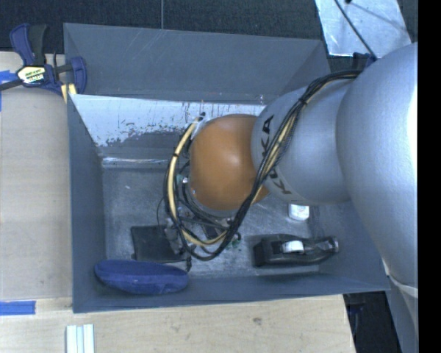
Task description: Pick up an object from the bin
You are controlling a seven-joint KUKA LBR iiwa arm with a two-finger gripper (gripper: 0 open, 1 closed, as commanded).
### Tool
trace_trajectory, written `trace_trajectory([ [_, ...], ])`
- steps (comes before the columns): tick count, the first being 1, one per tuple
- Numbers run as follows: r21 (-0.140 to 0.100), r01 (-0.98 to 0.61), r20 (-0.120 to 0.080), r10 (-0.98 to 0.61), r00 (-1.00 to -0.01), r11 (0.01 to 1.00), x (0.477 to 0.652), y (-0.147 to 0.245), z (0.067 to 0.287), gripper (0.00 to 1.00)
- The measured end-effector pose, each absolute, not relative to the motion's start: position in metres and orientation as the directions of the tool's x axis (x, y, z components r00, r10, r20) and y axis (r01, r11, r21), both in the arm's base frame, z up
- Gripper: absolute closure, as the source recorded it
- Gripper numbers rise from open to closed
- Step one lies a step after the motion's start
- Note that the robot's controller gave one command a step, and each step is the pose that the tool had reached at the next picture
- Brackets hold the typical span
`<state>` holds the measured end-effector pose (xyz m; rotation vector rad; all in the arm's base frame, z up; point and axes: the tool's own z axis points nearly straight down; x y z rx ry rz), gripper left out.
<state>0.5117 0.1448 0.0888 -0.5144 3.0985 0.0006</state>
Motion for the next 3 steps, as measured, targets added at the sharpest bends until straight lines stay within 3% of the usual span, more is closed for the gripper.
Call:
trace_trajectory([
  [1, -0.001, -0.358, -0.013, -0.358, -0.934, 0.934, 0.518, 0.149, 0.244, 1.0],
  [2, 0.0, -0.357, -0.003, -0.357, -0.934, 0.934, 0.517, 0.149, 0.239, 0.0],
  [3, 0.003, -0.403, 0.003, -0.403, -0.915, 0.915, 0.524, 0.196, 0.154, 0.0],
])
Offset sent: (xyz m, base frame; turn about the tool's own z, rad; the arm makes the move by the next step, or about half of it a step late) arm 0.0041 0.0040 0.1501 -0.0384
